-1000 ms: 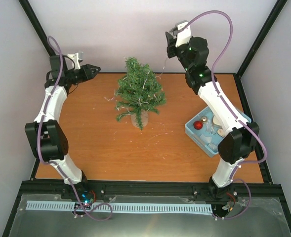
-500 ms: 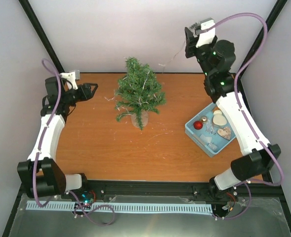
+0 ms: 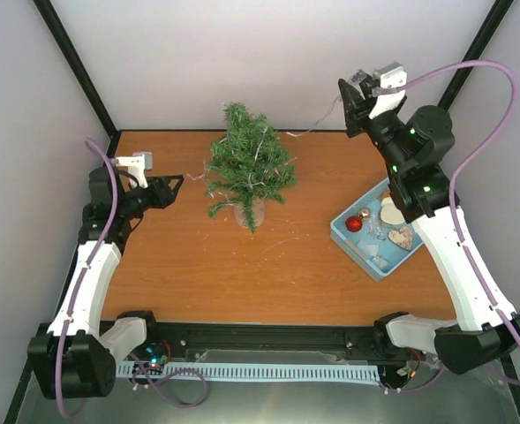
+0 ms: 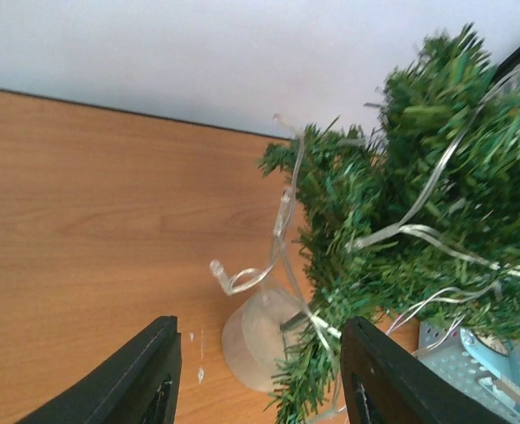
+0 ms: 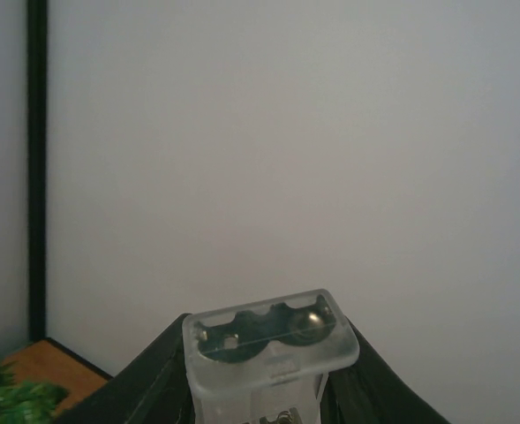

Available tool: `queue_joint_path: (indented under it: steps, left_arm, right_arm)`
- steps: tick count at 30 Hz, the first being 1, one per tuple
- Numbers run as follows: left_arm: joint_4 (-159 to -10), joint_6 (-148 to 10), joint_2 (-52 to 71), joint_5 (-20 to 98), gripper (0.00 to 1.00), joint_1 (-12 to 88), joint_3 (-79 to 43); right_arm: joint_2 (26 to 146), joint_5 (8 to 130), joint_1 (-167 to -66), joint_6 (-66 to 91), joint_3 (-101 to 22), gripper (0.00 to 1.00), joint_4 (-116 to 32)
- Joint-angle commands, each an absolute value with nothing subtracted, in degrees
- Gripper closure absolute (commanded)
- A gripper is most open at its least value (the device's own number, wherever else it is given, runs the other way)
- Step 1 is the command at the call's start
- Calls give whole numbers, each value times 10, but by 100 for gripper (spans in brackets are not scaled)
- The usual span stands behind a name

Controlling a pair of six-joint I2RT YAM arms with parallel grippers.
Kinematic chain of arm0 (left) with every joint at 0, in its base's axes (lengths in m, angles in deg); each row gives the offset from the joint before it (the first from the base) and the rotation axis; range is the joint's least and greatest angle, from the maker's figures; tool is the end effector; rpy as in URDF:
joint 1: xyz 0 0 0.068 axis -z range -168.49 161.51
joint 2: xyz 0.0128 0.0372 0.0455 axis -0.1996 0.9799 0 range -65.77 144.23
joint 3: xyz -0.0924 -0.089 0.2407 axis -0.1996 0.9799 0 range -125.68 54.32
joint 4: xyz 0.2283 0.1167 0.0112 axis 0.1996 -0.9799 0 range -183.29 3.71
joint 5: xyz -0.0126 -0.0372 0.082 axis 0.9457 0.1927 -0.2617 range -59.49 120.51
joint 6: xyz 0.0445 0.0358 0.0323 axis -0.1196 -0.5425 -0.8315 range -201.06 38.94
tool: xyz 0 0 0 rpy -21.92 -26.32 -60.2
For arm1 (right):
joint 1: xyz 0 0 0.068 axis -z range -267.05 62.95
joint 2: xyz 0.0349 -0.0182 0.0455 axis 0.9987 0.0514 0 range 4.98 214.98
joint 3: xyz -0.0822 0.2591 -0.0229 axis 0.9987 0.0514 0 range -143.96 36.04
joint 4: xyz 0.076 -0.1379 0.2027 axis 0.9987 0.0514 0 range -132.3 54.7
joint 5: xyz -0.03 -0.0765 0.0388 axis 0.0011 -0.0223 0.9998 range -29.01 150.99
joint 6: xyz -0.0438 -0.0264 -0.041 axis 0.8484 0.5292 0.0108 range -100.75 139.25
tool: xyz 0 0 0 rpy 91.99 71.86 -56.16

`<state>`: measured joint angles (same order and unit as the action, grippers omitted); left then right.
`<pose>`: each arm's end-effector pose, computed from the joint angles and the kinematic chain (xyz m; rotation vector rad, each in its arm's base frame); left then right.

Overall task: Decorate the small christmas tree
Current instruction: Wrap the decoration item around the Christmas tree.

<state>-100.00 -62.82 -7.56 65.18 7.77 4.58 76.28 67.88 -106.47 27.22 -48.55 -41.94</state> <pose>0.2362 -0.0140 0.3179 0.0293 1.9601 -0.7568 0.2592 0.0980 0.5051 -0.4178 1.2847 0.2494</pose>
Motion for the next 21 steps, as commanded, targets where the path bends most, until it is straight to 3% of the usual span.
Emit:
queue_joint_path:
  steps: [1,12,21]
  left_arm:
    - [-992,-647,-90,646,50,84,69]
    - [-997,-663,-127,646,50,88,101]
    - [-991,-664,-135,653,49,90,117]
  right_arm:
    - [721,754,-1063,241,-479,86,-396]
    - [629,913,-1068,188,-404,86,-370]
    - [617,983,-1111,251,-379,84,-272]
